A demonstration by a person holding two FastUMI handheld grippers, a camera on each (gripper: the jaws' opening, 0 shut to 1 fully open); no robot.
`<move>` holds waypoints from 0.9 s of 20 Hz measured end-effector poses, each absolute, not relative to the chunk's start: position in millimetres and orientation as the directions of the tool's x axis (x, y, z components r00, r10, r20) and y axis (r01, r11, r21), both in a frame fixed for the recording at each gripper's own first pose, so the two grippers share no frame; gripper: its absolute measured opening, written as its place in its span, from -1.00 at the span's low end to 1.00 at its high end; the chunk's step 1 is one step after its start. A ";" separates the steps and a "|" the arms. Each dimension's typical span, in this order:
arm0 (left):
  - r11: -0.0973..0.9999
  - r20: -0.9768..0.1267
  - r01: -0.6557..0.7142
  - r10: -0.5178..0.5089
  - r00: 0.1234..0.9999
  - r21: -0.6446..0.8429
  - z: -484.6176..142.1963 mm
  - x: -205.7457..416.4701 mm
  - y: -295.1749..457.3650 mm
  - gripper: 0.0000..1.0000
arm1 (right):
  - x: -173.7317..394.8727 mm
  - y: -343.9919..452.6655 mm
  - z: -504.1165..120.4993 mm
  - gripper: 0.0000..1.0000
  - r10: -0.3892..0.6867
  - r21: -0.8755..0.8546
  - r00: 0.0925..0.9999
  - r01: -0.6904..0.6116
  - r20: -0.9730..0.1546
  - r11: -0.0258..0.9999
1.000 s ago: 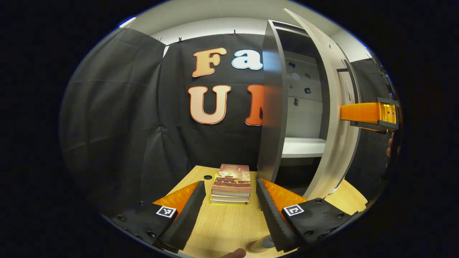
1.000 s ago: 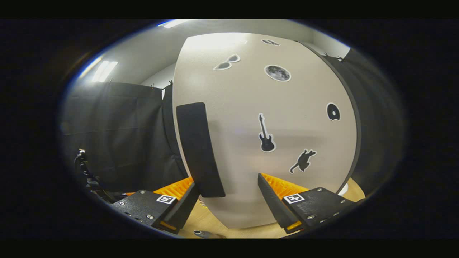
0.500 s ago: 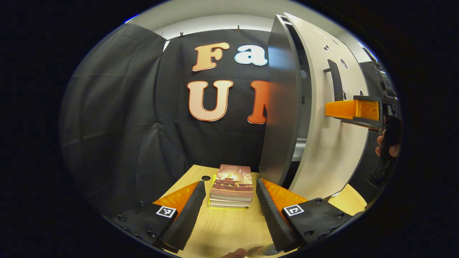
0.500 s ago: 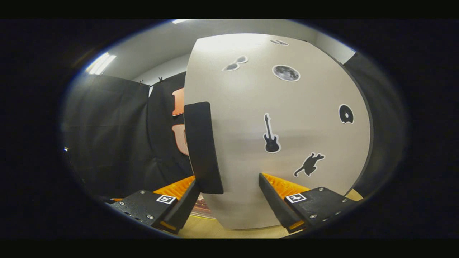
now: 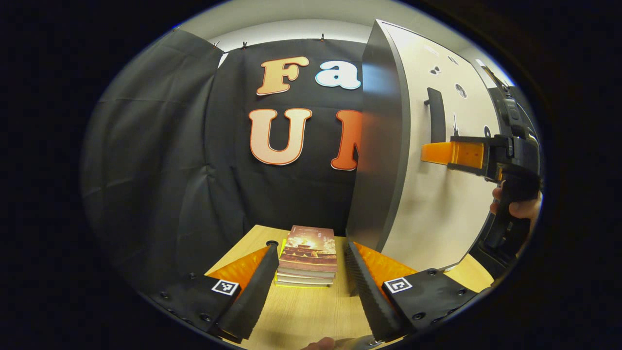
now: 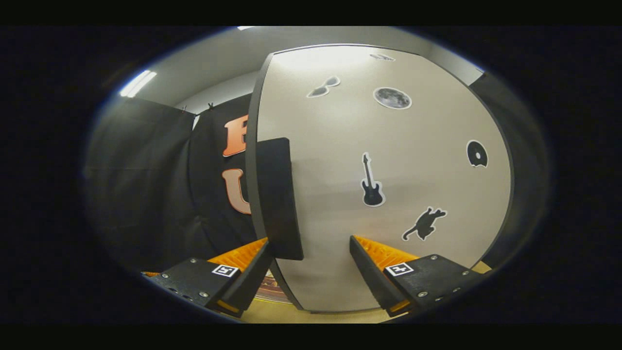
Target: Open the cabinet door with the right hand, grasp the bottle in the cabinet with the left hand and place it on the coaster, then close the cabinet door with the right hand.
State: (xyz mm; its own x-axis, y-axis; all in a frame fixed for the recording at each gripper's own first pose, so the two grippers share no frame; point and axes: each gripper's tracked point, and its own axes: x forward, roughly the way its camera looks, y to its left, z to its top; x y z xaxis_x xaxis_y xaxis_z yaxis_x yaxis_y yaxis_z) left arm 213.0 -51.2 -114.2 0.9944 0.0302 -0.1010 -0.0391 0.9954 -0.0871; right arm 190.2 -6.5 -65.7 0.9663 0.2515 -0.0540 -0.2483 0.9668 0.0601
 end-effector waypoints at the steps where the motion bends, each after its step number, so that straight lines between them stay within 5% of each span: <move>1: 0.995 -0.099 -0.037 0.029 0.995 -0.089 -112.5 211.5 -52.0 0.86 | 190.8 -6.0 -66.5 0.89 0.255 0.056 0.965 -0.252 -0.057 0.966; 7: 0.995 -0.098 -0.024 0.014 0.995 -0.095 -101.5 186.5 -63.3 0.85 | 163.9 -10.8 -77.8 0.89 0.276 0.120 0.954 -0.262 -0.114 0.957; 18: 0.996 -0.015 0.047 -0.049 0.999 -0.072 -43.2 78.3 -115.9 0.85 | 9.8 -93.0 -36.9 0.87 0.189 0.118 0.979 -0.180 -0.075 0.977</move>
